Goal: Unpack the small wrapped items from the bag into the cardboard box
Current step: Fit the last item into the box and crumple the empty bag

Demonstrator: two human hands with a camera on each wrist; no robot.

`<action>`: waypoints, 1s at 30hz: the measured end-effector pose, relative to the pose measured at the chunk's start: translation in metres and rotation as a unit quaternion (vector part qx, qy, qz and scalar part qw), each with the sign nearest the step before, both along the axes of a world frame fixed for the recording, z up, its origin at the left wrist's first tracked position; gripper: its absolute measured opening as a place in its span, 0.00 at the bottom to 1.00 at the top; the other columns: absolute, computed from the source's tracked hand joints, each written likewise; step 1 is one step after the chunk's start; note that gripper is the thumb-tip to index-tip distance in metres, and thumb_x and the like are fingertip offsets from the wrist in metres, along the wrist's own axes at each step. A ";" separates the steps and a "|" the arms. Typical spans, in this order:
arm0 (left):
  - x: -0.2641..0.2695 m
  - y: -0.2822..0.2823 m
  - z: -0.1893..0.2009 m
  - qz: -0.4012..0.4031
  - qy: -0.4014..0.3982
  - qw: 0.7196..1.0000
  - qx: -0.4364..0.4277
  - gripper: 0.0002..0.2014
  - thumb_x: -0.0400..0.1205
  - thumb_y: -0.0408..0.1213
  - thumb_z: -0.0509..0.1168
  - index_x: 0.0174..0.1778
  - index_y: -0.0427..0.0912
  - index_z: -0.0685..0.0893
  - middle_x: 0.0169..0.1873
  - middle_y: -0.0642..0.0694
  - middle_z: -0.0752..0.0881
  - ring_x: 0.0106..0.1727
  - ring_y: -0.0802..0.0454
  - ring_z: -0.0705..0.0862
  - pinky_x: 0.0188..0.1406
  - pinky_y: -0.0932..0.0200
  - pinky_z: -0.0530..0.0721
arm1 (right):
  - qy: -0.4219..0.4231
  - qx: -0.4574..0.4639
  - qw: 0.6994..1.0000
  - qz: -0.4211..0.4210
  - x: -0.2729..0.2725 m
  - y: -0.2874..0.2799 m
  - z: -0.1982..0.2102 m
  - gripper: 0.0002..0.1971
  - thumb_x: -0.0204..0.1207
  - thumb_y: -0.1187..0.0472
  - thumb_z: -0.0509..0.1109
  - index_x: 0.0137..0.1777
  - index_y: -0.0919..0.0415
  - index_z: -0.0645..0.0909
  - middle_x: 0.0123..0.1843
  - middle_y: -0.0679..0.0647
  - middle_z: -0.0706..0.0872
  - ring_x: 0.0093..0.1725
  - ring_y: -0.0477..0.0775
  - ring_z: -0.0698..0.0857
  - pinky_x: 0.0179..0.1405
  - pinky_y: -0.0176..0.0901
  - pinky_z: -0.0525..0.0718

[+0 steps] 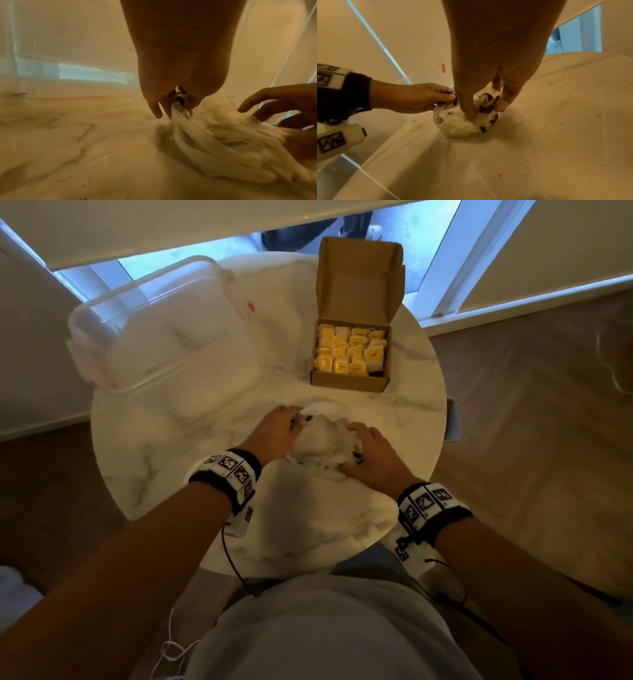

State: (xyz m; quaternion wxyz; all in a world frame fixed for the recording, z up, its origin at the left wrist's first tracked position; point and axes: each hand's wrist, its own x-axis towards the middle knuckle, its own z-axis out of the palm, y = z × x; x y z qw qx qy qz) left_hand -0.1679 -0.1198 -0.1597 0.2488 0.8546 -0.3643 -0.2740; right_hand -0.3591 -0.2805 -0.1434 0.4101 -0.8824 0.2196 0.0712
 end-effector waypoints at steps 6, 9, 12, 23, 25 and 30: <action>-0.033 0.011 0.022 -0.040 0.065 0.993 -0.085 0.21 0.85 0.48 0.66 0.74 0.45 0.78 0.72 0.50 0.73 0.67 0.62 0.74 0.71 0.61 0.74 | -0.037 0.030 0.994 -0.100 0.009 0.019 0.012 0.34 0.77 0.57 0.76 0.79 0.59 0.63 0.47 0.52 0.81 0.45 0.58 0.85 0.39 0.39 0.76; -0.045 0.021 0.029 -0.088 0.107 0.989 -0.055 0.43 0.73 0.63 0.74 0.80 0.52 0.66 0.74 0.52 0.74 0.70 0.59 0.77 0.68 0.57 0.78 | -0.061 0.062 0.984 -0.158 0.011 0.027 0.017 0.38 0.78 0.61 0.74 0.82 0.57 0.56 0.47 0.51 0.83 0.46 0.57 0.88 0.43 0.46 0.82; -0.051 0.031 0.032 -0.119 0.072 0.989 -0.043 0.41 0.77 0.53 0.75 0.81 0.52 0.60 0.67 0.46 0.81 0.61 0.49 0.84 0.61 0.50 0.84 | -0.079 0.084 0.979 -0.171 0.008 0.031 0.022 0.46 0.79 0.61 0.72 0.87 0.49 0.44 0.49 0.51 0.84 0.43 0.51 0.89 0.42 0.41 0.87; -0.082 0.024 0.057 -0.086 0.090 0.970 -0.207 0.10 0.87 0.35 0.57 0.56 0.41 0.84 0.41 0.56 0.82 0.41 0.61 0.80 0.46 0.57 0.79 | -0.106 0.202 0.960 -0.162 -0.031 0.059 0.043 0.17 0.87 0.53 0.55 0.62 0.63 0.78 0.54 0.47 0.78 0.57 0.49 0.78 0.60 0.45 0.77; -0.090 0.015 0.057 -0.090 -0.041 0.973 -0.207 0.12 0.84 0.42 0.58 0.57 0.43 0.84 0.53 0.49 0.80 0.52 0.51 0.78 0.56 0.47 0.78 | -0.122 0.244 0.939 -0.211 -0.040 0.064 0.048 0.15 0.90 0.52 0.56 0.55 0.67 0.74 0.44 0.52 0.76 0.42 0.49 0.76 0.44 0.44 0.76; -0.113 -0.014 0.062 0.026 -0.003 0.971 -0.239 0.17 0.79 0.46 0.72 0.61 0.48 0.78 0.60 0.47 0.75 0.57 0.49 0.79 0.60 0.50 0.82 | -0.162 0.245 0.903 -0.312 -0.059 0.049 0.055 0.11 0.89 0.56 0.61 0.61 0.64 0.68 0.48 0.54 0.78 0.41 0.43 0.81 0.42 0.40 0.82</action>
